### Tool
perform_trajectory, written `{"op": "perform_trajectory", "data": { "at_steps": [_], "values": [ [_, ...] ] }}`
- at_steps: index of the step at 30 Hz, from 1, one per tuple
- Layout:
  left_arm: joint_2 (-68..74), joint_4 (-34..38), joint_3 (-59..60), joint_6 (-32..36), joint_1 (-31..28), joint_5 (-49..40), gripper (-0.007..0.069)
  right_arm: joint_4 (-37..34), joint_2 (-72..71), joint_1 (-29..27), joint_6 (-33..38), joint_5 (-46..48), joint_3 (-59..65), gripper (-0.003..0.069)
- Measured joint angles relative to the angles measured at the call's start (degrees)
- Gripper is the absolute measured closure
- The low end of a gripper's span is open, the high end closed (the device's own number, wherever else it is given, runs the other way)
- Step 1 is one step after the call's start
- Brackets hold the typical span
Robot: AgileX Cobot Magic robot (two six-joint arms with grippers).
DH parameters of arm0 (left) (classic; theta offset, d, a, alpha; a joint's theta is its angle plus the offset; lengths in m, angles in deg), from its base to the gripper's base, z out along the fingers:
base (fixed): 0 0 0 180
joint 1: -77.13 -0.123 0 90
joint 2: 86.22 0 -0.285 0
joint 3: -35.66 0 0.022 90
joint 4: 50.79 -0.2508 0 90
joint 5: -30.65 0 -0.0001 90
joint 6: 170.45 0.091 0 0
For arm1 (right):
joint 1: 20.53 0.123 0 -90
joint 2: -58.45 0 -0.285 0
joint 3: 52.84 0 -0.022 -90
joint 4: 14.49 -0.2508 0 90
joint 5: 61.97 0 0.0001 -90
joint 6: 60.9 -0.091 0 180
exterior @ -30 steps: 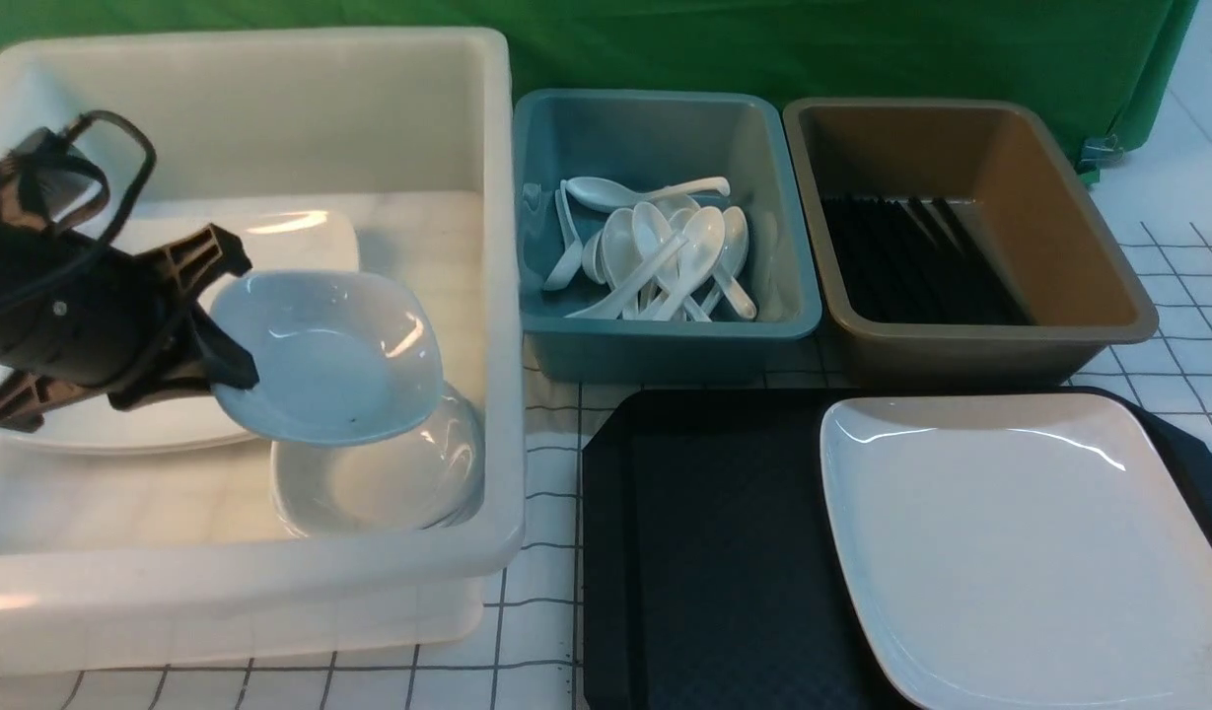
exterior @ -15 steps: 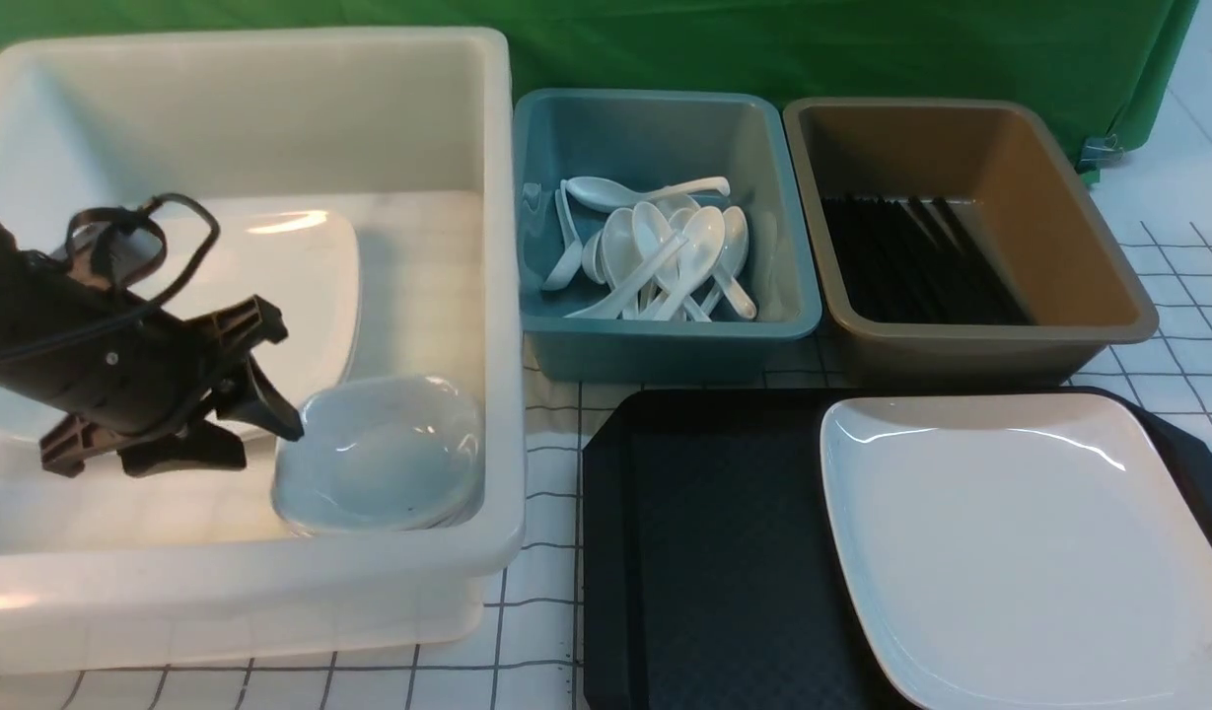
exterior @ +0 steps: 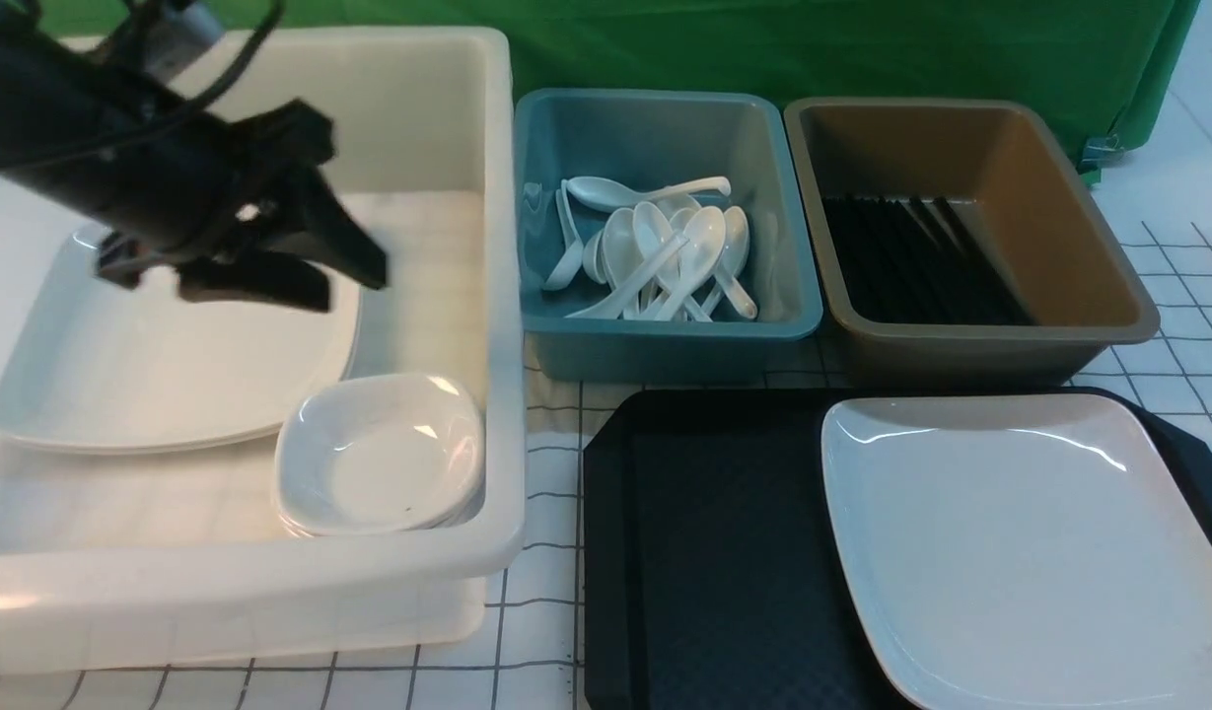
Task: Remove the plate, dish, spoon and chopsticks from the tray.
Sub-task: Use the left arm to grab a plate from the dinner plate
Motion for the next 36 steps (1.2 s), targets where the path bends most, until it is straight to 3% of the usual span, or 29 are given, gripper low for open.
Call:
{"op": "perform_trajectory", "data": {
  "at_steps": [1,2,5,10,15,21,26,30,36],
  "values": [
    [0.00,0.08,0.00,0.05,0.70,0.30,0.0394,0.00,0.00,0.00,0.00,-0.05,0.00,0.0638],
    [0.64,0.29,0.00,0.26,7.59,2.39,0.0494,0.00,0.00,0.00,0.00,-0.05,0.00,0.0648],
    [2.87,0.60,0.00,-0.68,17.73,6.34,0.0600,0.00,0.00,0.00,0.00,-0.17,0.00,0.0651],
    [10.29,0.79,0.00,-5.61,28.75,13.02,0.0616,0.00,0.00,0.00,0.00,1.56,0.00,0.0651],
    [18.09,0.53,-0.94,-8.86,34.10,18.12,0.0526,0.00,0.00,0.00,0.00,3.94,0.00,0.0650],
    [25.00,0.58,-1.68,-11.45,38.26,25.08,0.0316,0.00,0.00,0.00,-0.05,7.03,0.00,0.0649],
    [27.26,1.53,-1.73,-11.91,38.68,31.16,0.0195,0.00,0.00,0.00,-0.05,9.29,0.00,0.0649],
    [28.27,3.18,-1.73,-11.98,38.68,33.87,0.0161,0.00,0.00,0.00,-0.05,9.83,0.00,0.0649],
    [29.52,8.59,-1.73,-10.57,38.73,36.46,0.0168,0.00,0.00,0.00,-0.05,9.84,0.00,0.0647]
  ]
}}
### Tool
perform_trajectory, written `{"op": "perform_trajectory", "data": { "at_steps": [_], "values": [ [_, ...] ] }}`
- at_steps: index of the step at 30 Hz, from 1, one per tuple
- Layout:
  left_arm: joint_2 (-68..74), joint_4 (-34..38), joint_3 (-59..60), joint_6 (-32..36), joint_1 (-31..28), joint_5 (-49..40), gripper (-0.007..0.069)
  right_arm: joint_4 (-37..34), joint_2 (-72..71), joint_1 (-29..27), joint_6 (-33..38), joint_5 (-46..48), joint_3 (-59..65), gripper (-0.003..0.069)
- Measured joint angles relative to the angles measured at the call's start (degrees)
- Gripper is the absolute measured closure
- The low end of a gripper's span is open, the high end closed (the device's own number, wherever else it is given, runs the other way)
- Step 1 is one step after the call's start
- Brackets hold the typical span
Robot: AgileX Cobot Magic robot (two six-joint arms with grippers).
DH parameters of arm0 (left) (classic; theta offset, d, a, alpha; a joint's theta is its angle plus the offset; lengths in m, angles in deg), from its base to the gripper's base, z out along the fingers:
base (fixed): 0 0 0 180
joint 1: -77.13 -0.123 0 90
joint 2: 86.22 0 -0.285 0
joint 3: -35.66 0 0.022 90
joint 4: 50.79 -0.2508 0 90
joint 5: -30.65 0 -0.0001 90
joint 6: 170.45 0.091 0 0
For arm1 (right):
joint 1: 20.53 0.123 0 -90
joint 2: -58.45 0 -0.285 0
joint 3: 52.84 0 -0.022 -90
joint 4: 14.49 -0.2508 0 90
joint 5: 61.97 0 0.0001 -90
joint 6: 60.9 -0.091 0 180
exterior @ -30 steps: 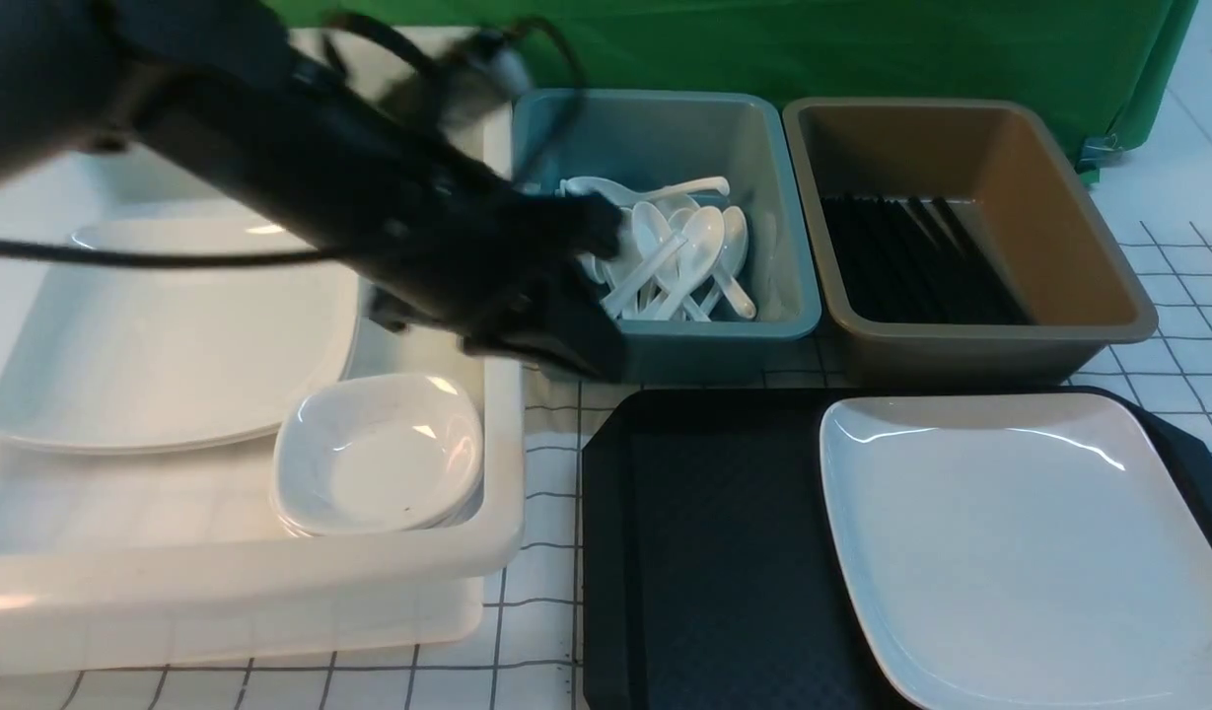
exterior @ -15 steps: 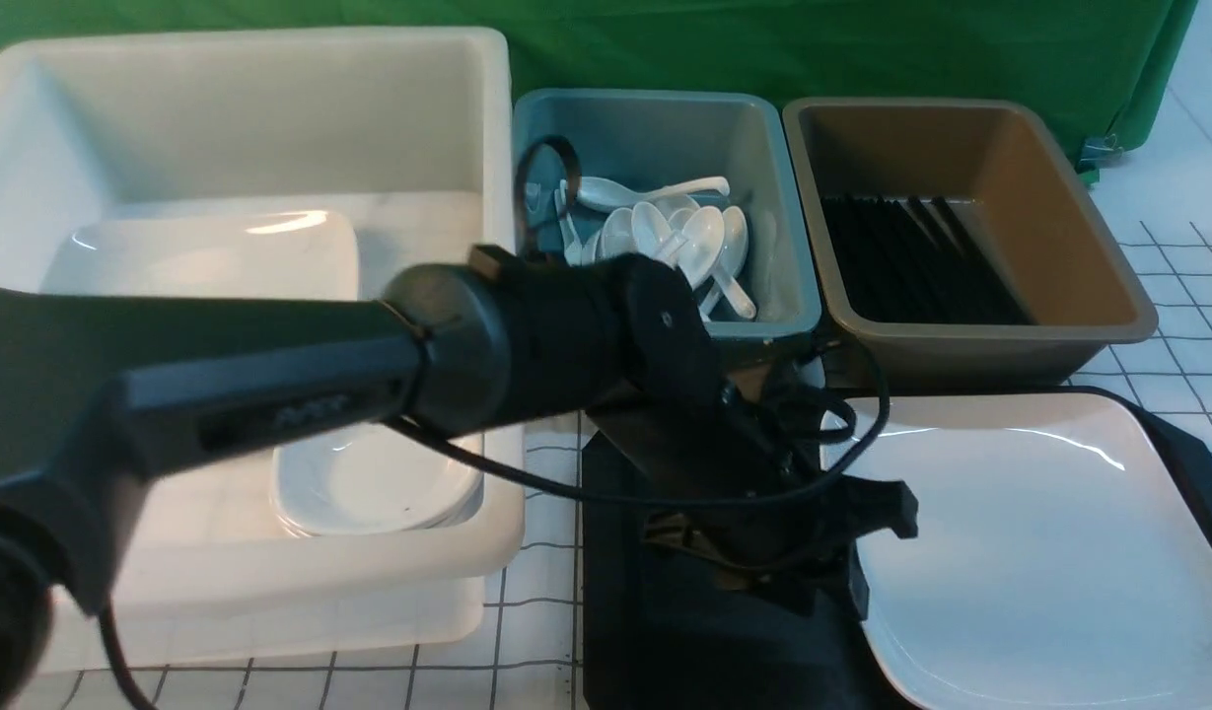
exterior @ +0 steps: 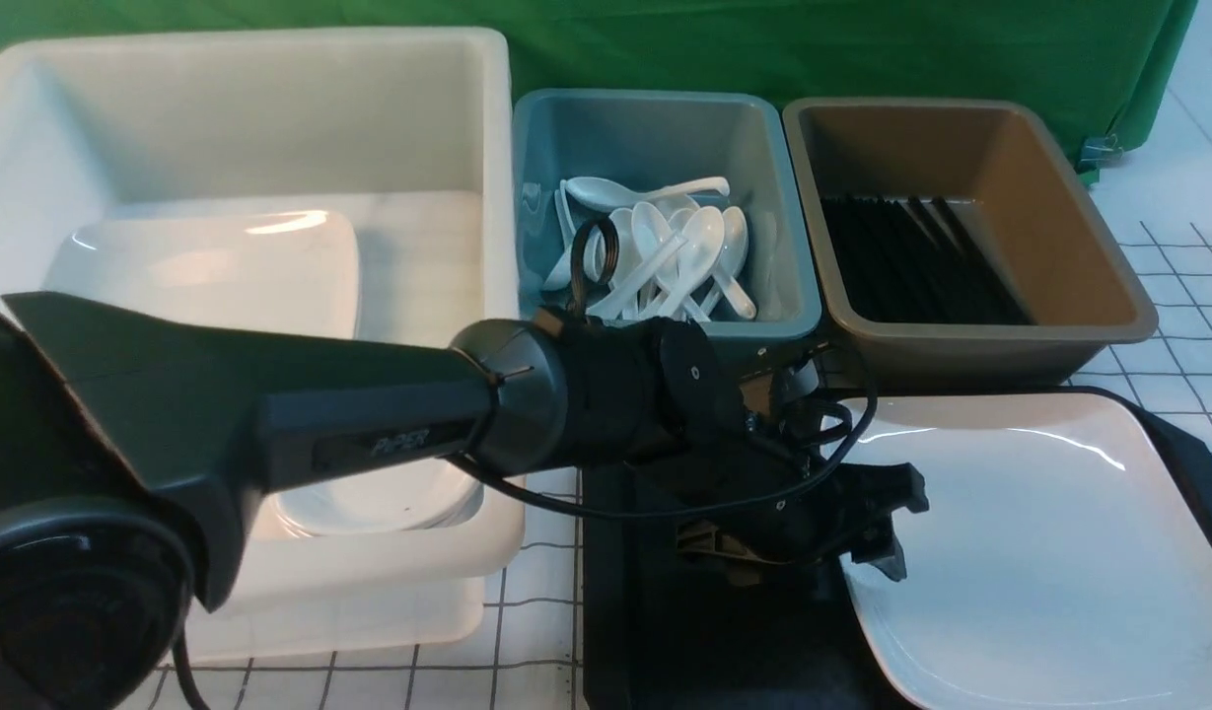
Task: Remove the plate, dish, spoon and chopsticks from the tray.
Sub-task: Use the left arm to grab a plate from the dinner plate, then use the left arm to put the plate into the large storage box on the left
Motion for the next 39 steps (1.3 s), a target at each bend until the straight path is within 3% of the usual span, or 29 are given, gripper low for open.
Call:
{"op": "perform_trajectory", "data": {
  "at_steps": [12,19,26,27,30,39],
  "values": [
    [2.23,8.32,-0.11,5.01,2.80,8.49,0.0216,0.00,0.00,0.00,0.00,-0.06,0.00,0.0639],
    [2.72,10.59,-0.11,7.01,2.80,11.32,0.0283,0.00,0.00,0.00,0.00,-0.11,0.00,0.0629],
    [2.72,10.59,-0.11,7.13,2.80,11.38,0.0429,0.00,0.00,0.00,-0.05,-0.11,0.00,0.0627],
    [2.72,10.59,-0.11,7.13,2.80,11.38,0.0494,0.00,0.00,0.00,-0.05,-0.11,0.00,0.0627],
    [2.72,10.59,-0.11,7.15,2.80,11.38,0.0594,0.00,0.00,0.00,-0.05,-0.11,0.00,0.0624],
    [-2.74,5.44,-0.11,7.09,2.80,11.11,0.0607,0.00,0.00,0.00,-0.05,-0.03,0.00,0.0614]
  ]
}}
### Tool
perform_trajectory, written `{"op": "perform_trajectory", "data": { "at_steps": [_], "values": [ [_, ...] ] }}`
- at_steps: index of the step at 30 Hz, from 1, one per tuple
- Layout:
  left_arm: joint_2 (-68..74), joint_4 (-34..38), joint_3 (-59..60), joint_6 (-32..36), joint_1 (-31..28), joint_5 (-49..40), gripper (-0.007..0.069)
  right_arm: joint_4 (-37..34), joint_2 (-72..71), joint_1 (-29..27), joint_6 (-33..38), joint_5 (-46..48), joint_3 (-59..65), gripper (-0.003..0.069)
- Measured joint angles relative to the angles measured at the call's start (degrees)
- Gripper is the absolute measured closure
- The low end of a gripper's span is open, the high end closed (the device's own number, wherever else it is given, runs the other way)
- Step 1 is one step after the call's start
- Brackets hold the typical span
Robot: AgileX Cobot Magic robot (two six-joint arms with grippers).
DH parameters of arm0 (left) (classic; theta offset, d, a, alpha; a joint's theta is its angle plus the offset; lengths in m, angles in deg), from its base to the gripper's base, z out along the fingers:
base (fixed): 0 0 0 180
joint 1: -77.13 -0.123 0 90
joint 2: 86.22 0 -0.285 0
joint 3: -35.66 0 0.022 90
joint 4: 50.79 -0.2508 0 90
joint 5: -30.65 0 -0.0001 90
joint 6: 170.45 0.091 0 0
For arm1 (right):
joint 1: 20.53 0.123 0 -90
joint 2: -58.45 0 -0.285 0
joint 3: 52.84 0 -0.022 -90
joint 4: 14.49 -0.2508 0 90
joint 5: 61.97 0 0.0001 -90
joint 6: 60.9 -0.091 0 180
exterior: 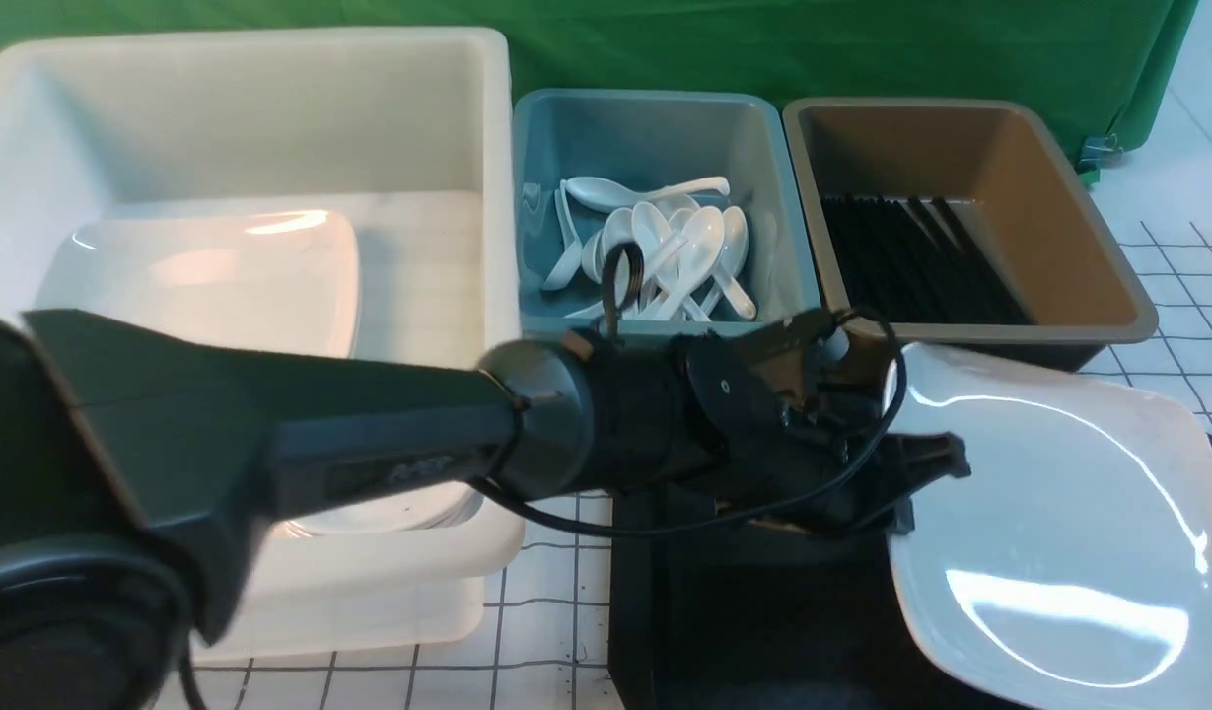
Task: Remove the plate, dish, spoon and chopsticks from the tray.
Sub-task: Use the left arm to put the plate into the large storage box on the left
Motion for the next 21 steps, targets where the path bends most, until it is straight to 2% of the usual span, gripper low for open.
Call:
{"op": "perform_trajectory", "data": {
  "at_steps": [6,15,21],
  "values": [
    [-9.64,-6.60,0.13,1.21,0.05,-0.23,0.0596,0.00,0.00,0.00,0.00,0.00,0.00,0.0608],
    [-18.42,-8.20,0.13,1.16,-1.52,-1.99,0.0596,0.00,0.00,0.00,0.05,-0.05,0.00,0.0606],
    [-22.81,-8.56,0.13,1.16,-6.60,-4.95,0.0596,0.00,0.00,0.00,0.05,-0.06,0.00,0.0597]
  ]
}}
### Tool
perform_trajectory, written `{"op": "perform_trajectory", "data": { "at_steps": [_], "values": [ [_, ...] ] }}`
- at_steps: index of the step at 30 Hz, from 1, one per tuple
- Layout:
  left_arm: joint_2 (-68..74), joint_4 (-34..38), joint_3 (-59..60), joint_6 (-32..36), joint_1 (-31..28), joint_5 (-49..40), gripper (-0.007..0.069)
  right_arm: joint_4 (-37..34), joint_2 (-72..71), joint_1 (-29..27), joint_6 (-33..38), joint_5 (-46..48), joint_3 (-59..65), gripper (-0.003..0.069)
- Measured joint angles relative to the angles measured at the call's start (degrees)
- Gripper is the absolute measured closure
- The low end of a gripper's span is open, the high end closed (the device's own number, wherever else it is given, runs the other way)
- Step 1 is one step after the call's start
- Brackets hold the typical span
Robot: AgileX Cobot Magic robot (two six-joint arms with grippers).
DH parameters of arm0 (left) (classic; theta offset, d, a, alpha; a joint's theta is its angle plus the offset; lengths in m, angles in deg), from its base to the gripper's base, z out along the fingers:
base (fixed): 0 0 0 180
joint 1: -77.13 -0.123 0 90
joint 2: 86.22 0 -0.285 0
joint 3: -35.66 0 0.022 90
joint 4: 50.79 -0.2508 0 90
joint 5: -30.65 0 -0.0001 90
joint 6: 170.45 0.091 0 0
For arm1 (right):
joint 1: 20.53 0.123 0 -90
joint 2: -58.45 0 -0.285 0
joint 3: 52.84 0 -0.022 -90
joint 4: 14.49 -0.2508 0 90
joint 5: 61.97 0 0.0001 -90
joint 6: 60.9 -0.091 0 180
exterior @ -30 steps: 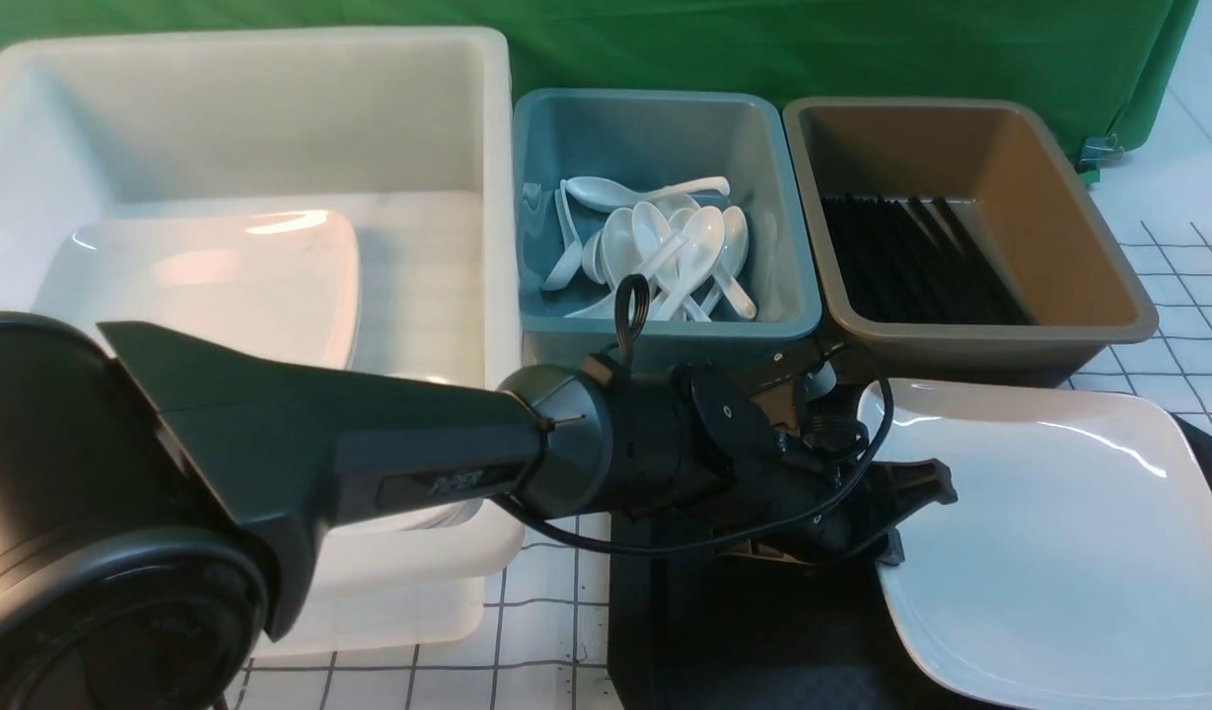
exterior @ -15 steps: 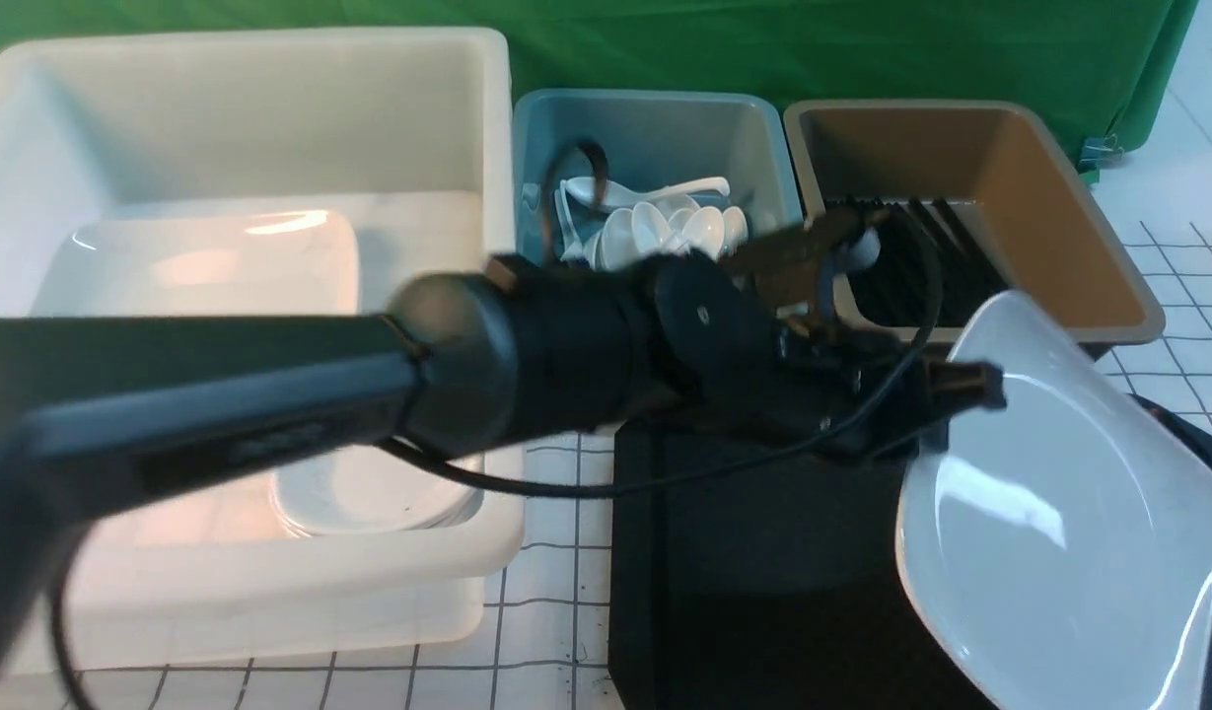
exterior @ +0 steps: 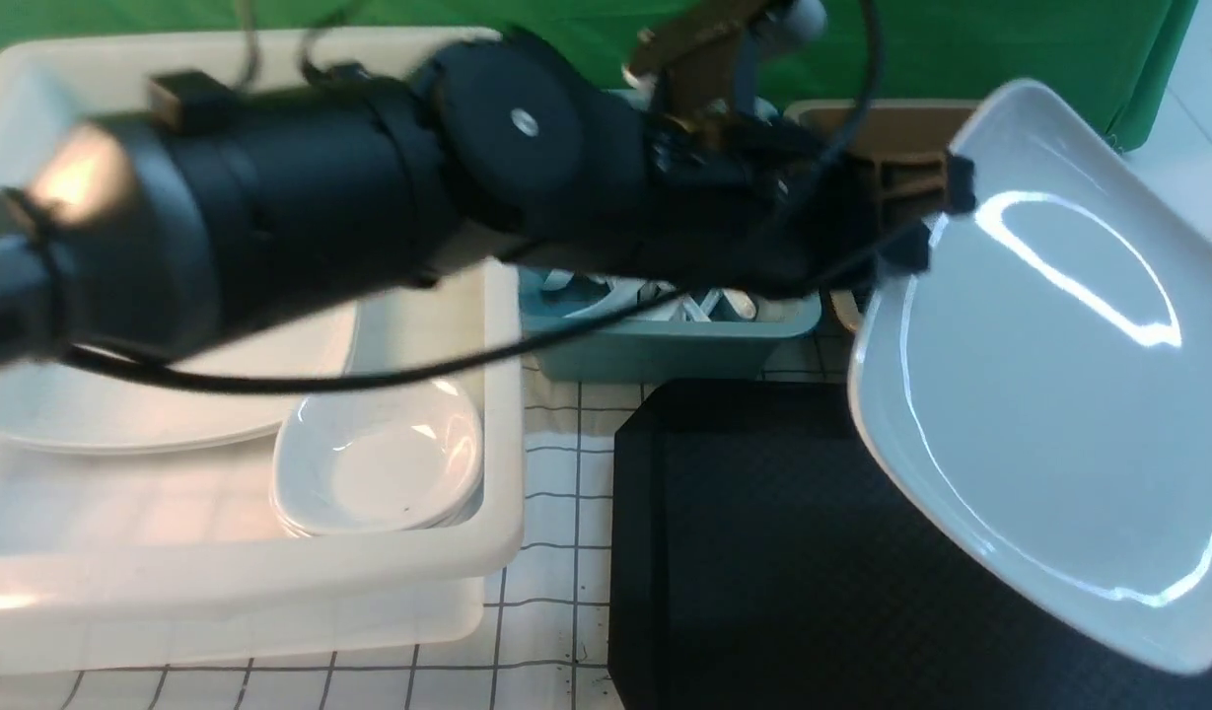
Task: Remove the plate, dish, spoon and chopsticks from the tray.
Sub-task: Use the left arm to put the plate into the large storage box on the left
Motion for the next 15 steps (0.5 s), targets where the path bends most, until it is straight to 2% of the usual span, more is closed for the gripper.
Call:
{"op": "perform_trajectory", "data": {
  "at_steps": [5,8,13,15],
  "values": [
    [-4.30,-0.80,0.00,0.00,-7.05,-3.19,0.0596,0.00,0.00,0.00,0.00,0.00,0.00,0.0592],
    [-8.05,-1.40,0.00,0.05,-14.02,-5.82,0.0596,0.00,0.00,0.00,0.00,0.00,0.00,0.0589],
    [-14.10,-1.71,0.00,0.48,-26.93,-11.18,0.0597,0.35,0.00,0.00,0.00,0.00,0.00,0.0588],
    [-16.31,-1.85,0.00,1.71,-35.11,-14.42,0.0597,0.67,0.00,0.00,0.05,0.00,0.00,0.0588]
  ]
}}
